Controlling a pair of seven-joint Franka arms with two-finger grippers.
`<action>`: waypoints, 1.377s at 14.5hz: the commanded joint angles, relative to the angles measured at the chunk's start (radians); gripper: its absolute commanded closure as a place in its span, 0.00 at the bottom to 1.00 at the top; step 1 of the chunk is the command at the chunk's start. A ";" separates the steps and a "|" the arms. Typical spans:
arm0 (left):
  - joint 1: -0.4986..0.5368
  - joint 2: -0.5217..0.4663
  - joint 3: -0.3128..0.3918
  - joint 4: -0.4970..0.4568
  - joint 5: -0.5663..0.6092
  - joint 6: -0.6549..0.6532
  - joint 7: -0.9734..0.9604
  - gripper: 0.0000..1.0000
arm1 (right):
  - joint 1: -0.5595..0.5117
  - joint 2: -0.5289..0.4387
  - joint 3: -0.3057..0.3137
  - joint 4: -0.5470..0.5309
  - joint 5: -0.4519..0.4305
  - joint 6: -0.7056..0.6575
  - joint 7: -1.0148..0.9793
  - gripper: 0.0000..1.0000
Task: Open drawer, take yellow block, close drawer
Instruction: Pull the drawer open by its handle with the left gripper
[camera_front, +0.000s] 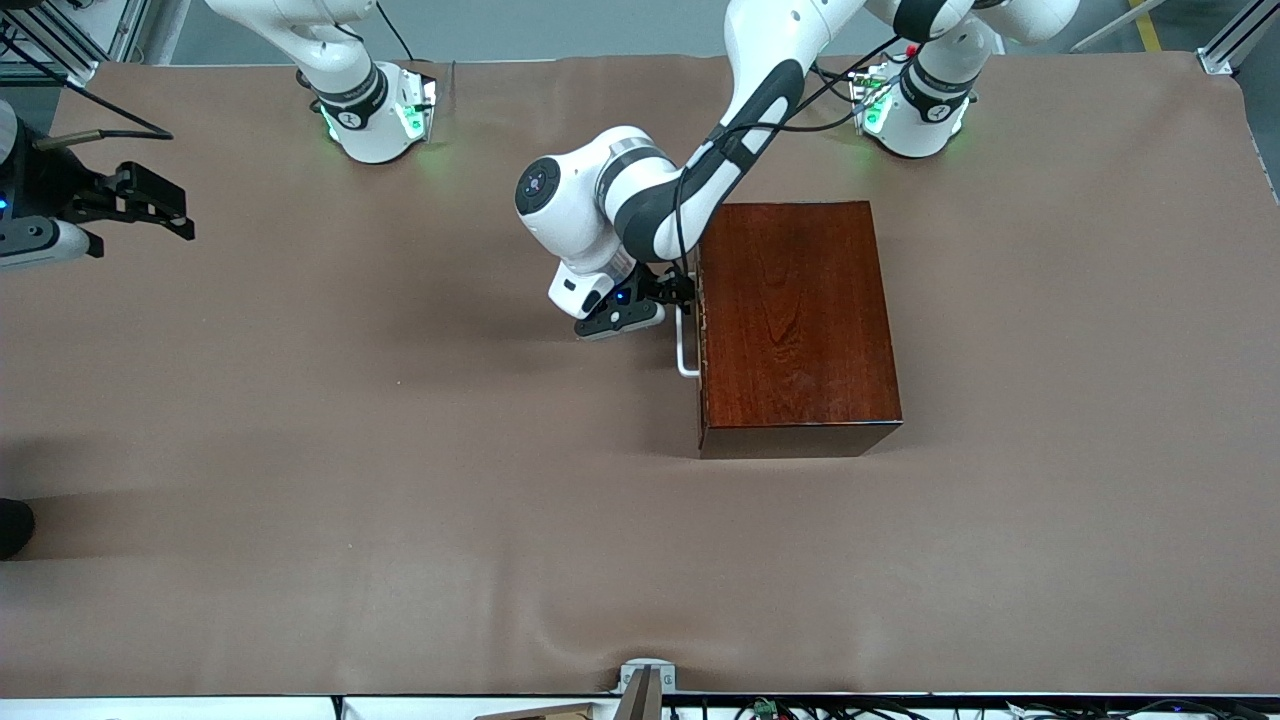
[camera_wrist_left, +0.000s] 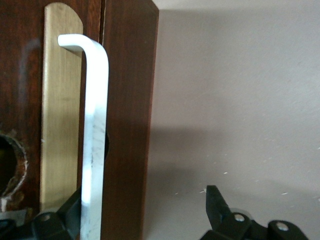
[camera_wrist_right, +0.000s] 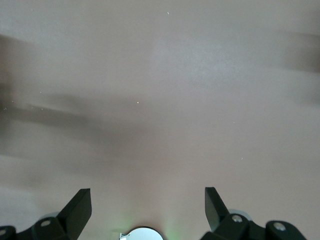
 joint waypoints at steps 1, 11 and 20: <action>0.003 0.011 -0.006 0.031 -0.024 0.093 -0.058 0.00 | -0.003 -0.026 0.003 -0.019 0.005 0.006 -0.007 0.00; -0.023 0.022 -0.021 0.032 -0.073 0.289 -0.173 0.00 | -0.003 -0.026 0.003 -0.019 0.005 0.006 -0.007 0.00; -0.057 0.065 -0.024 0.047 -0.072 0.412 -0.226 0.00 | -0.004 -0.017 0.003 0.000 0.005 0.008 -0.009 0.00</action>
